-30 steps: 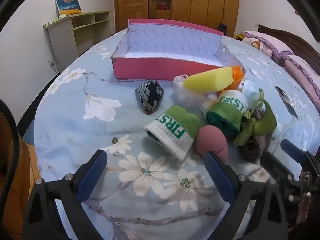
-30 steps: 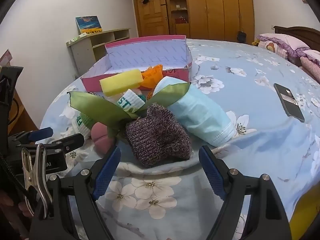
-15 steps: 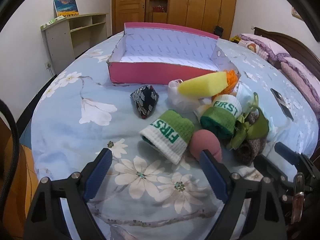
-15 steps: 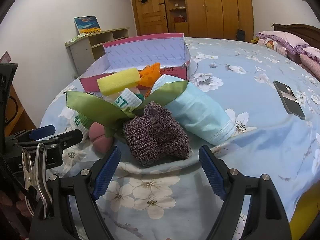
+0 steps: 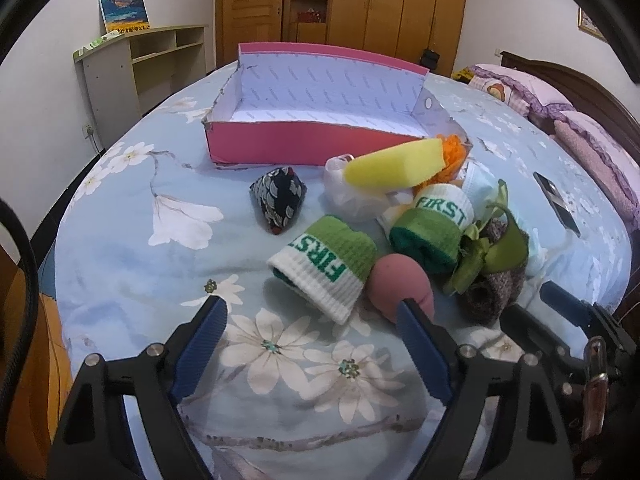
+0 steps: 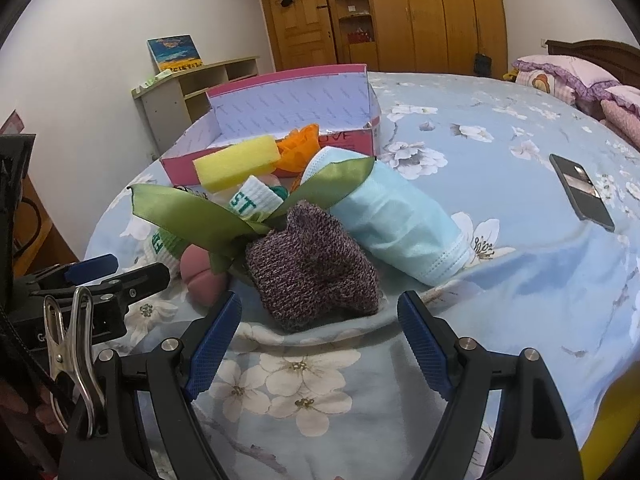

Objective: Organize soft objects
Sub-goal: 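Move both grippers toward the pile of soft items, then grasp the grey knit sock with the right gripper while the left grasps a FIRST wristband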

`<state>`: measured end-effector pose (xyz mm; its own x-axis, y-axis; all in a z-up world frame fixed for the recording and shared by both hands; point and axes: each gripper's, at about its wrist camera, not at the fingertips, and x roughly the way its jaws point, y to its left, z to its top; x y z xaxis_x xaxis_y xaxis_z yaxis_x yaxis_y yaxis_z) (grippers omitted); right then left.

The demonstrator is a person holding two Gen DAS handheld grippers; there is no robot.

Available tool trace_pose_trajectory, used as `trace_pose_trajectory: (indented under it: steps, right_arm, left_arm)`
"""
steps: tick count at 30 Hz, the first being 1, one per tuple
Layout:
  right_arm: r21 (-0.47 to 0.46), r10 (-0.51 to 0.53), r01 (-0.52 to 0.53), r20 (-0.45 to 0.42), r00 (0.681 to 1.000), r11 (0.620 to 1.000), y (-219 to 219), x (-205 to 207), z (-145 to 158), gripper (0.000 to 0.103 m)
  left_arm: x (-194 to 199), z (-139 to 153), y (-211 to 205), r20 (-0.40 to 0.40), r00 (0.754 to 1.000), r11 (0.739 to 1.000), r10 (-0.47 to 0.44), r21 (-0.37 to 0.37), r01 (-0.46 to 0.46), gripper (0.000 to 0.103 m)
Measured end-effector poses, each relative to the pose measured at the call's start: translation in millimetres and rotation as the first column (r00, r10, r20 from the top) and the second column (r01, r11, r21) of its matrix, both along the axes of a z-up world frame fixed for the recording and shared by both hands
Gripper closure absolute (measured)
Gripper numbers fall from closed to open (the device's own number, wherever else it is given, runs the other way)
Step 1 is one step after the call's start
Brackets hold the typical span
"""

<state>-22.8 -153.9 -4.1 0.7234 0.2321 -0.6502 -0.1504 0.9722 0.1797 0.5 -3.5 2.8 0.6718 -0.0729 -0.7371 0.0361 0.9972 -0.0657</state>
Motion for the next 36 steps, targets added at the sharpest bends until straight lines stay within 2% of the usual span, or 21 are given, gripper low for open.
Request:
trace_pose_trajectory:
  steps: [10,21,36]
  right_arm:
    - [0.004,0.000,0.000,-0.002,1.000,1.000,-0.8,0.6,-0.3,0.021]
    - [-0.002,0.006,-0.006,-0.007,1.000,1.000,0.8,0.9,-1.3,0.021]
    - [-0.005,0.000,0.000,-0.038,0.999,1.000,-0.4,6.2,-8.5,0.021]
  left_arm:
    - [6.2,-0.5,7.9,-0.019,1.000,0.999,0.007,-0.032,-0.008,0.014]
    - [15.9,-1.3,10.2,-0.033,0.999,0.998,0.012,-0.068,-0.014,0.021]
    - [44.2,-0.6,-2.2,0.000,0.999,0.999,0.039,-0.028,-0.039,0.021]
